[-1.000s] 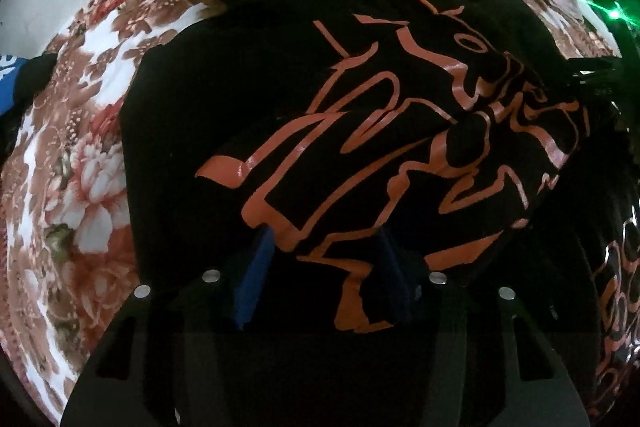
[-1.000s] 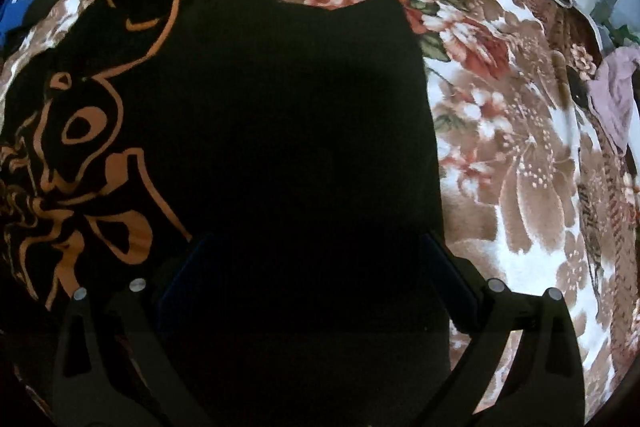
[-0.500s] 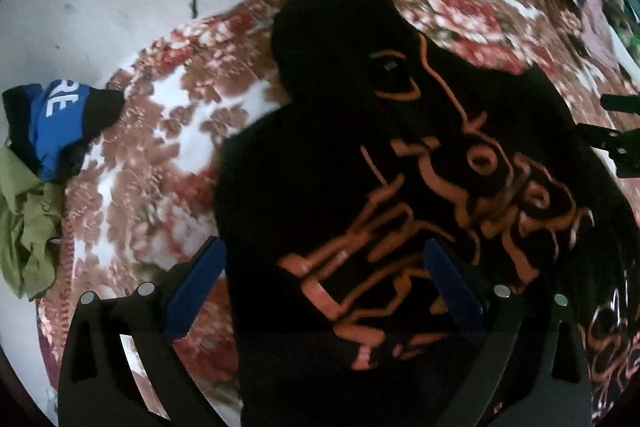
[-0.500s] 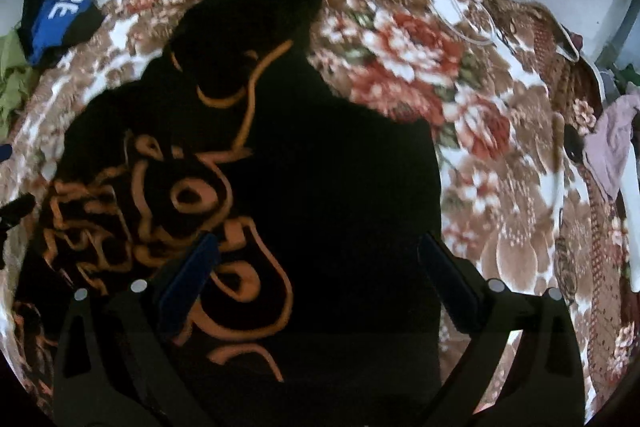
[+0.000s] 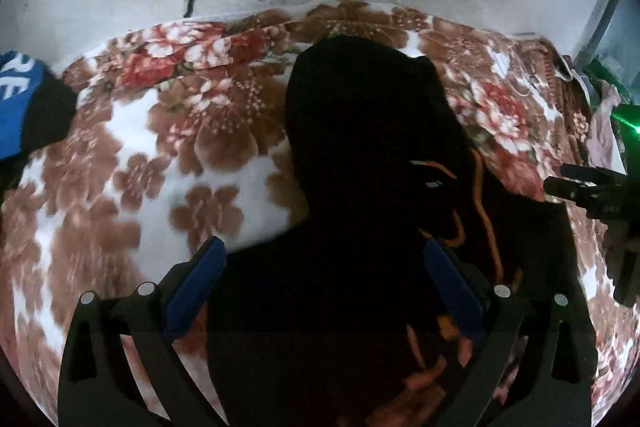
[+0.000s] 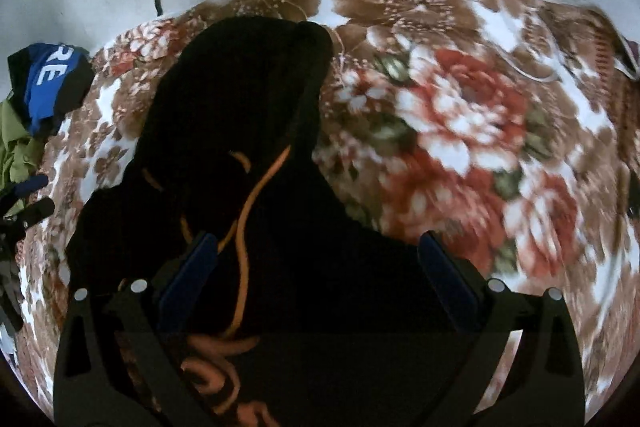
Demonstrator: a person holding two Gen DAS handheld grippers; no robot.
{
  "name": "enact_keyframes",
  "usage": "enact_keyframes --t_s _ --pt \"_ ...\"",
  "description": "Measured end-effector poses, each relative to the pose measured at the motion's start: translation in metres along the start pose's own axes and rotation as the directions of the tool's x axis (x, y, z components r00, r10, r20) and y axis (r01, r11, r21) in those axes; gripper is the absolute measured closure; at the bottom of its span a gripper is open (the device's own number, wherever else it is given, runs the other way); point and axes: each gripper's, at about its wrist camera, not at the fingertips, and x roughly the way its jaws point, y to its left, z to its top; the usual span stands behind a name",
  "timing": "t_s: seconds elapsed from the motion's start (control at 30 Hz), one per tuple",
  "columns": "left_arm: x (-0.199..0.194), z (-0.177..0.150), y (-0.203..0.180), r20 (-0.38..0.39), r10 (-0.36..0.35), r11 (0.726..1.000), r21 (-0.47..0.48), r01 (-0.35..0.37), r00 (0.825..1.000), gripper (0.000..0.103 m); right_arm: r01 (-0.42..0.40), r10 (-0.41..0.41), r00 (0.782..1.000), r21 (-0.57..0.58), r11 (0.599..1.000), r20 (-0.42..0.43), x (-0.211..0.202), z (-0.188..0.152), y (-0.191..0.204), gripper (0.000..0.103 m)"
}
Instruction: Fold large clothes
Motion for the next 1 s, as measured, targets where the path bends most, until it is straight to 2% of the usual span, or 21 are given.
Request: enact_keyframes --t_s 0.07,0.17,0.2,0.23,0.37,0.47,0.53,0.67,0.73,0.77,0.83,0.87,0.9,0.93,0.97,1.0 --pt "0.02 0.018 0.013 -0.016 -0.008 1.0 0.002 0.008 1.0 0.005 0.003 -0.003 1.0 -0.014 1.0 -0.004 0.017 0.02 -0.001 0.005" --pt "0.048 0.045 0.022 -0.021 -0.058 0.998 0.024 0.058 0.998 0.005 -0.029 0.029 1.0 0.003 1.0 0.006 0.04 0.049 -0.005 0.005" --pt "0.059 0.055 0.022 -0.019 -0.077 0.996 0.037 0.078 0.997 0.005 -0.041 0.041 0.999 0.015 0.999 0.003 0.047 0.056 -0.006 0.008" --pt "0.065 0.06 0.024 -0.015 -0.093 0.995 0.042 0.094 0.996 0.005 -0.057 0.057 0.998 0.03 0.998 -0.004 0.059 0.067 -0.008 0.017" --pt "0.098 0.088 0.036 0.007 -0.123 0.992 0.044 0.122 0.992 0.005 -0.058 0.059 0.998 0.021 0.998 -0.032 0.097 0.099 -0.008 0.028" --pt "0.119 0.105 0.047 0.019 -0.172 0.985 0.009 0.172 0.985 0.005 -0.04 0.04 0.998 0.0 0.999 -0.049 0.118 0.114 -0.008 0.033" --pt "0.133 0.115 0.049 0.018 -0.189 0.982 0.007 0.189 0.982 0.006 -0.013 0.01 0.997 -0.034 0.999 -0.076 0.136 0.121 -0.004 0.042" --pt "0.159 0.128 0.047 -0.017 -0.232 0.972 0.024 0.232 0.973 0.007 -0.068 0.066 0.993 -0.022 0.997 -0.093 0.159 0.129 -0.001 0.044" --pt "0.173 0.131 0.048 -0.043 -0.23 0.972 0.026 0.231 0.972 0.007 -0.079 0.079 0.992 0.002 0.997 -0.097 0.17 0.131 -0.004 0.044" --pt "0.18 0.131 0.048 -0.054 -0.24 0.97 0.015 0.241 0.969 0.01 -0.087 0.088 0.992 0.013 0.996 -0.095 0.172 0.132 -0.005 0.044" --pt "0.185 0.129 0.047 -0.053 -0.304 0.952 -0.008 0.305 0.951 0.017 -0.1 0.102 0.992 0.02 0.995 -0.076 0.169 0.134 -0.006 0.047" --pt "0.185 0.127 0.042 -0.043 -0.32 0.947 -0.005 0.32 0.947 0.023 -0.096 0.096 0.993 0.008 0.995 -0.07 0.167 0.133 -0.004 0.051" --pt "0.186 0.126 0.037 -0.044 -0.323 0.946 0.006 0.324 0.945 0.028 -0.074 0.073 0.995 -0.01 0.997 -0.064 0.164 0.131 -0.004 0.061" --pt "0.186 0.124 0.031 -0.053 -0.333 0.942 0.024 0.335 0.941 0.044 -0.072 0.071 0.996 -0.018 0.997 -0.059 0.161 0.13 -0.002 0.075" --pt "0.187 0.122 0.022 -0.062 -0.315 0.946 0.063 0.318 0.947 0.057 -0.087 0.086 0.995 -0.021 0.996 -0.056 0.156 0.129 -0.002 0.08" --pt "0.187 0.122 0.019 -0.066 -0.309 0.947 0.075 0.314 0.949 0.063 -0.096 0.094 0.994 -0.027 0.995 -0.06 0.153 0.129 0.001 0.083"
